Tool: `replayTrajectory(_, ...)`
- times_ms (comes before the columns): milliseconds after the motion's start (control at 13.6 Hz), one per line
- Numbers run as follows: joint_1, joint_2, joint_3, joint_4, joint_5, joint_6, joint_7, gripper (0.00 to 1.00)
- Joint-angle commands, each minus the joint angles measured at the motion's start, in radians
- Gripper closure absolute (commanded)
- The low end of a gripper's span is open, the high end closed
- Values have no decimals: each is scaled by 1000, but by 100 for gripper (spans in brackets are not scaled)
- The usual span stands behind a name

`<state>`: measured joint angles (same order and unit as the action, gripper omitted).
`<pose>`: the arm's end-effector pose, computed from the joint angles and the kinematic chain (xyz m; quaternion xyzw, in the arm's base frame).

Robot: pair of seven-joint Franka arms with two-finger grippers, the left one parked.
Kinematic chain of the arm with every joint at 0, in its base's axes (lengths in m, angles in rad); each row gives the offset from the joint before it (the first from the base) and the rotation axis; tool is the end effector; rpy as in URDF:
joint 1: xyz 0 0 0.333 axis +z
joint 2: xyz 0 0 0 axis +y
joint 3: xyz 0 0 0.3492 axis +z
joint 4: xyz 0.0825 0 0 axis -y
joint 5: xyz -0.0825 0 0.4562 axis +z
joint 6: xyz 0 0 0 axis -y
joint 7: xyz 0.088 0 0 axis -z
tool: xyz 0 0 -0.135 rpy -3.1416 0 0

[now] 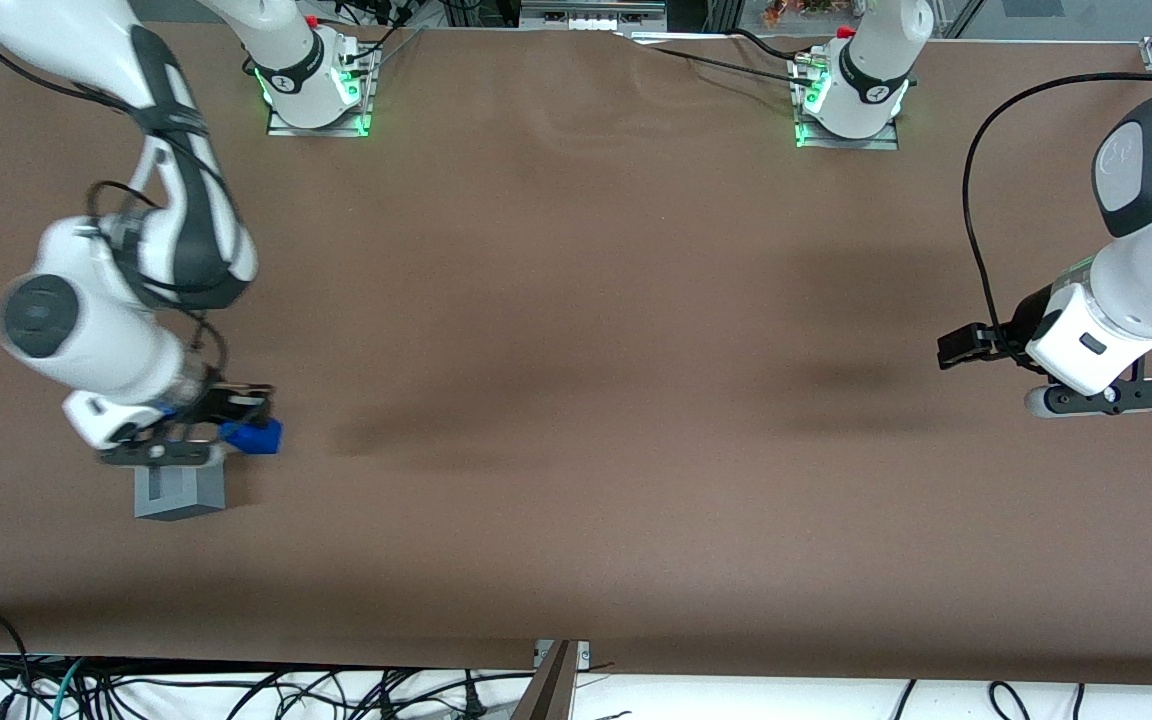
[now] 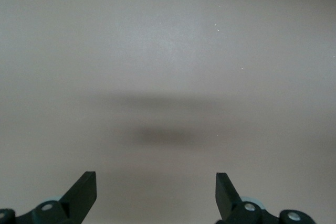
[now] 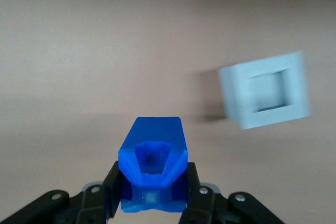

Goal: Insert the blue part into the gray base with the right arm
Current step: 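Carry the held blue part over the gray base's square opening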

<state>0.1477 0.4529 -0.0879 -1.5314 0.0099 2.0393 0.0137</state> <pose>0.7711 0.0554 0.3743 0.9992 0.0259 0.0289 0.0136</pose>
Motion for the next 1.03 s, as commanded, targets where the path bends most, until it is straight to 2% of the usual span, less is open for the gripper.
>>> replayTrajectory(0, -81, 26, 7, 83, 22, -48, -179, 62)
replayTrajectory(221, -152, 71, 7, 105, 30, -18, -312, 62)
replayTrajectory(441, -183, 133, 7, 119, 62, 27, -398, 62)
replayTrajectory(956, -223, 199, 8, 119, 65, 102, -483, 62)
